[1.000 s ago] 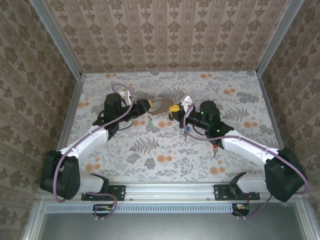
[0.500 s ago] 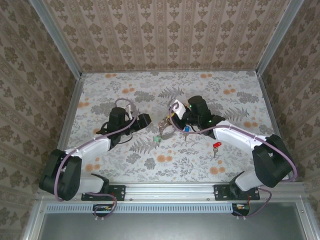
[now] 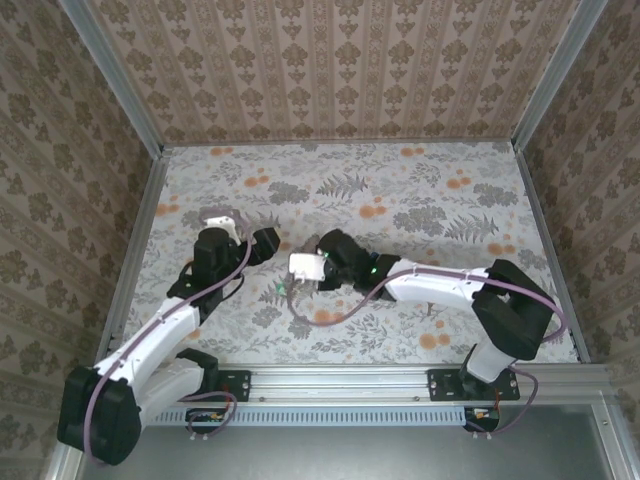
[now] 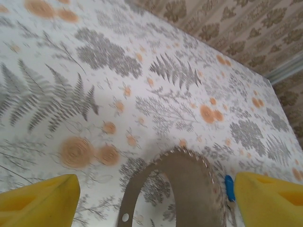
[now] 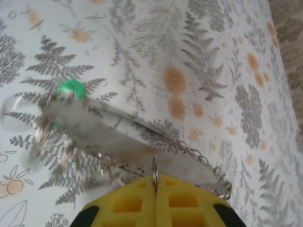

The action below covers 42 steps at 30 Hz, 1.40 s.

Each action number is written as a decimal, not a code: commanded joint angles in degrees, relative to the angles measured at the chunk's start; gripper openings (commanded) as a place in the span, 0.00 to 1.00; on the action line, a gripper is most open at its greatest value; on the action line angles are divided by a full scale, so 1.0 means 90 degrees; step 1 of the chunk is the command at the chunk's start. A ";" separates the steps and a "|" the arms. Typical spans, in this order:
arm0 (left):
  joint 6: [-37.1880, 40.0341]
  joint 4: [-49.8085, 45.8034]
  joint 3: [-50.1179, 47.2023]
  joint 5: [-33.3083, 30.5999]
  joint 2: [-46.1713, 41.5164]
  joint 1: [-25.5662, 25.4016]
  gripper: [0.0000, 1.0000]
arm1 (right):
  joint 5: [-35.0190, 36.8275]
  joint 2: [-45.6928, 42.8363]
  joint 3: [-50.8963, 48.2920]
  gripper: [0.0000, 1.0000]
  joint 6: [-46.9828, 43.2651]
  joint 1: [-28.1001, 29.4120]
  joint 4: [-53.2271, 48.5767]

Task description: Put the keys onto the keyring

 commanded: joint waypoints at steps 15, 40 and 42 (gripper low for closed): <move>0.3008 0.0741 -0.0316 0.1611 -0.0302 0.0073 0.72 | -0.3951 -0.0810 -0.1304 0.00 0.2745 -0.1351 0.1622; 0.5704 0.0585 0.1646 0.5420 0.2706 -0.0127 0.45 | -0.6056 -0.0470 -0.1983 0.00 0.3353 -0.3155 0.3888; 0.5830 0.0618 0.1874 0.5666 0.3063 -0.0139 0.41 | -0.6182 -0.0367 -0.1803 0.00 0.3239 -0.3180 0.3681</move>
